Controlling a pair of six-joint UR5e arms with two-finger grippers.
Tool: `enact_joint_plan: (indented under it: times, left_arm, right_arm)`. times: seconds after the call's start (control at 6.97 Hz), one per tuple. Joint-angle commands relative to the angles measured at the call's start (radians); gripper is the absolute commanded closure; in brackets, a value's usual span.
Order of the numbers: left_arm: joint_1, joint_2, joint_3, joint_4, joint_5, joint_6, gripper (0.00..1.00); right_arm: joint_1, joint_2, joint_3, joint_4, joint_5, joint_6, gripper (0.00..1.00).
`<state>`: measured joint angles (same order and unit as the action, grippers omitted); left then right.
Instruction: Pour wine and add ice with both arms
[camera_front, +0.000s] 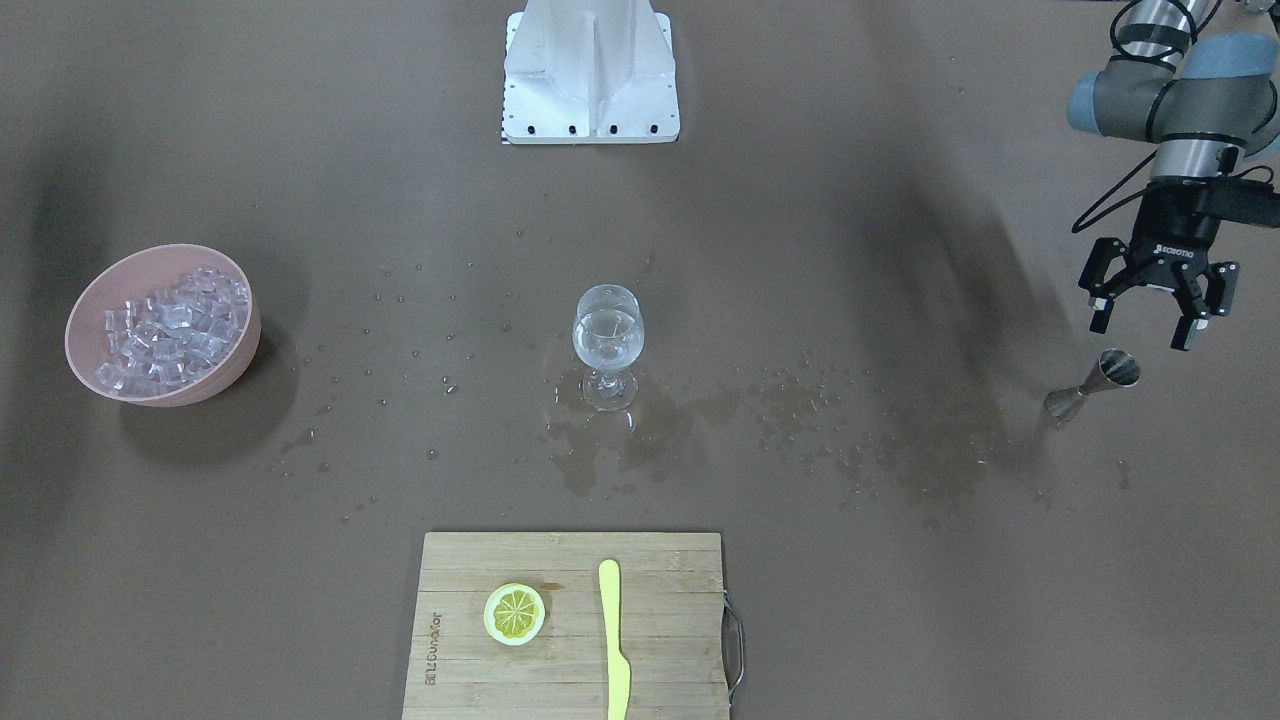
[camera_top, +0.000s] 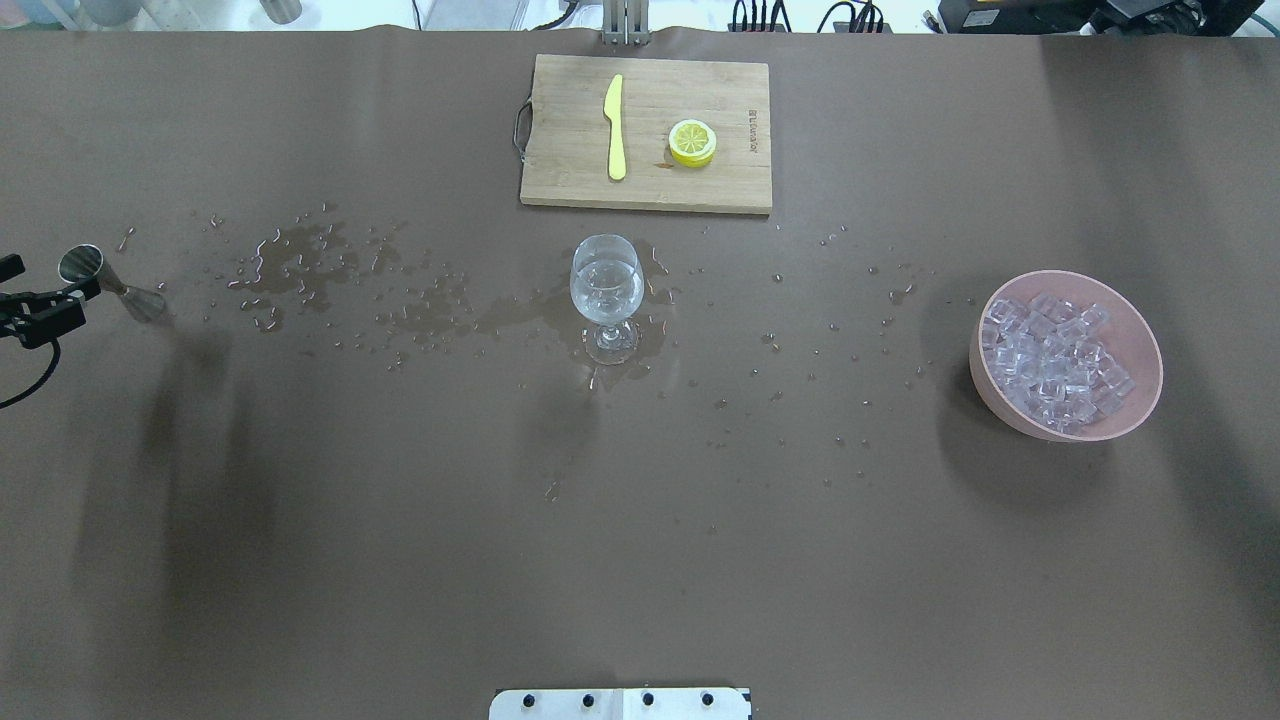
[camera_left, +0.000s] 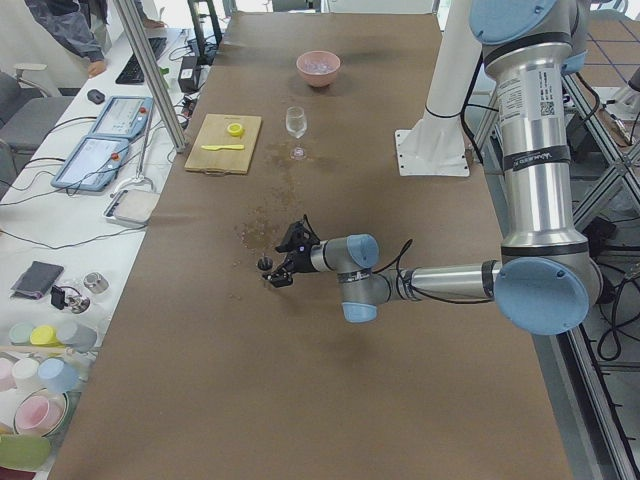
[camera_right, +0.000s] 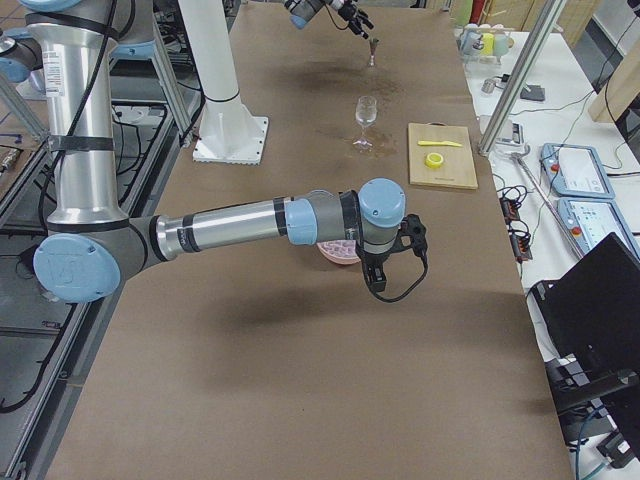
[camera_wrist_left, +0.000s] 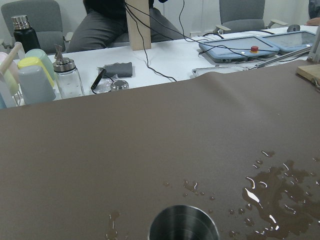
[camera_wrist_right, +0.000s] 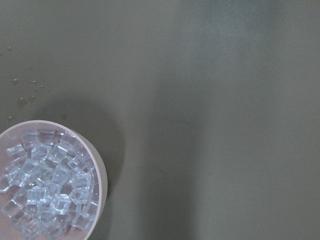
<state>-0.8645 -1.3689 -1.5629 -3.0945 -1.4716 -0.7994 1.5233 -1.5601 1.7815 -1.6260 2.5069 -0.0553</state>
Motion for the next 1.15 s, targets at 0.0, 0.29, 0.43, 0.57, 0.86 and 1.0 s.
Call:
enact_joint_plan:
  times: [0.0, 0.29, 0.43, 0.57, 0.86, 1.0]
  left_arm:
    - [-0.211, 0.028, -0.194, 0.282, -0.289, -0.004, 0.01]
    - [-0.416, -0.002, -0.226, 0.488, -0.613, -0.001, 0.01]
    - [-0.435, -0.001, -0.22, 0.516, -0.677, 0.009, 0.01]
    - [-0.439, -0.002, -0.229, 0.548, -0.717, 0.009, 0.01]
    - [-0.444, -0.002, -0.223, 0.55, -0.719, 0.009, 0.01]
    - [-0.445, -0.002, -0.224, 0.55, -0.719, 0.009, 0.01]
  right_arm:
    - [-0.003, 0.008, 0.003, 0.002, 0.0, 0.006, 0.0]
    - [-0.111, 0.009, 0.129, 0.005, -0.055, 0.134, 0.0]
    - [-0.211, 0.006, 0.227, 0.005, -0.144, 0.255, 0.0]
    - [-0.289, 0.0, 0.309, 0.003, -0.169, 0.42, 0.0]
    - [-0.394, -0.009, 0.309, 0.003, -0.23, 0.535, 0.03]
    - [-0.446, -0.005, 0.288, 0.002, -0.282, 0.54, 0.05]
